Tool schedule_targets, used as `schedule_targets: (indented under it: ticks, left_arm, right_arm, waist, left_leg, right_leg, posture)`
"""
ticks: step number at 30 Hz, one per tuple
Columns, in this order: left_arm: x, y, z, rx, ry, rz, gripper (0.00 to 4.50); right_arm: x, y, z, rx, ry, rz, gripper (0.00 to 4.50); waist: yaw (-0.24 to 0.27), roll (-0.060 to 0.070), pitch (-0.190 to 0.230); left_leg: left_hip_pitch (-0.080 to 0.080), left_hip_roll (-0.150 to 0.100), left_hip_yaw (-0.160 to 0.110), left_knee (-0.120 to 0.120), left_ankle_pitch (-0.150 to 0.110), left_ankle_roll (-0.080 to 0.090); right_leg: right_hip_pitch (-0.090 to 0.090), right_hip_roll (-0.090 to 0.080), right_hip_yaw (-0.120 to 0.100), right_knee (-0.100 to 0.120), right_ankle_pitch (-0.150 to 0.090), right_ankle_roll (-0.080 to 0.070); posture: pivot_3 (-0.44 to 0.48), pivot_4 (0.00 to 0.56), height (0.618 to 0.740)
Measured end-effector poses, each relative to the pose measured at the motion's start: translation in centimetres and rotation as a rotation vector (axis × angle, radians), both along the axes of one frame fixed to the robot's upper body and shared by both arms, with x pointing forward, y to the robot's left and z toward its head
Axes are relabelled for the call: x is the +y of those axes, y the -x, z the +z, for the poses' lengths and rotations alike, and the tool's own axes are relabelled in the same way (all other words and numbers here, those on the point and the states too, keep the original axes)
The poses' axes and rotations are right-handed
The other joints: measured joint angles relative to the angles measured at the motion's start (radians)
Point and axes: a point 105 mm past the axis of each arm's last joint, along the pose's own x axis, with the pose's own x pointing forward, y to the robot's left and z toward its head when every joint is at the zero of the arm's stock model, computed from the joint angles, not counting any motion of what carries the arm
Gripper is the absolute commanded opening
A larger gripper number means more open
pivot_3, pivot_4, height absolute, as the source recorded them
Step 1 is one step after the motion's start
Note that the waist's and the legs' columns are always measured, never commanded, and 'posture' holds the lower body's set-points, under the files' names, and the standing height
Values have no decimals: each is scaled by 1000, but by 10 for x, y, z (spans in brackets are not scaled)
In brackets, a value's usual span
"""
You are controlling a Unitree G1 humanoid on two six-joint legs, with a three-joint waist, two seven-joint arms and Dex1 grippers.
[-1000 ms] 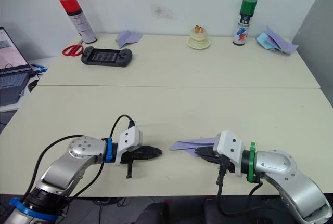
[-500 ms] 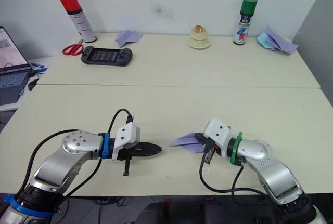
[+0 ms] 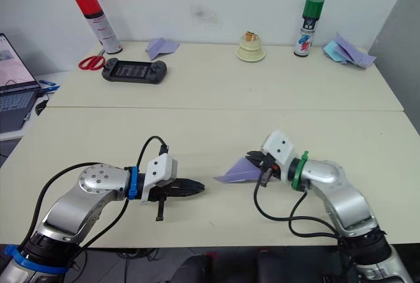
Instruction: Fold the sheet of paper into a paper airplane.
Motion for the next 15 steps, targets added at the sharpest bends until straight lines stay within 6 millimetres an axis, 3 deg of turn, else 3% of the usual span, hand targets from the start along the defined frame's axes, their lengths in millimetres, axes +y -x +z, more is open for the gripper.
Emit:
schedule_targets:
  ticks: [4, 7, 15]
  left_arm:
    - [3, 2, 2, -2, -17, -18, 0]
    - [4, 4, 4, -8, -28, -35, 0]
    - [1, 9, 6, -19, -30, -56, 0]
  right_arm:
    - [-10, 10, 9, -10, 112, 132, 2789]
    - [-10, 14, 7, -8, 170, 210, 2789]
    - [-11, -10, -9, -14, 250, 221, 2789]
  waist:
    - [-1, 0, 0]
    - [-2, 0, 0]
    - [-1, 1, 0]
  left_leg:
    - [0, 0, 0, 3, 0, 0]
    - [-1, 1, 0, 6, 0, 1]
    - [-2, 0, 2, 11, 0, 1]
  right_leg:
    - [1, 0, -1, 1, 0, 0]
    - [1, 1, -1, 1, 0, 0]
    - [1, 1, 2, 2, 2, 1]
  posture:
    - [0, 150, 722]
    - [0, 150, 722]
    - [0, 150, 722]
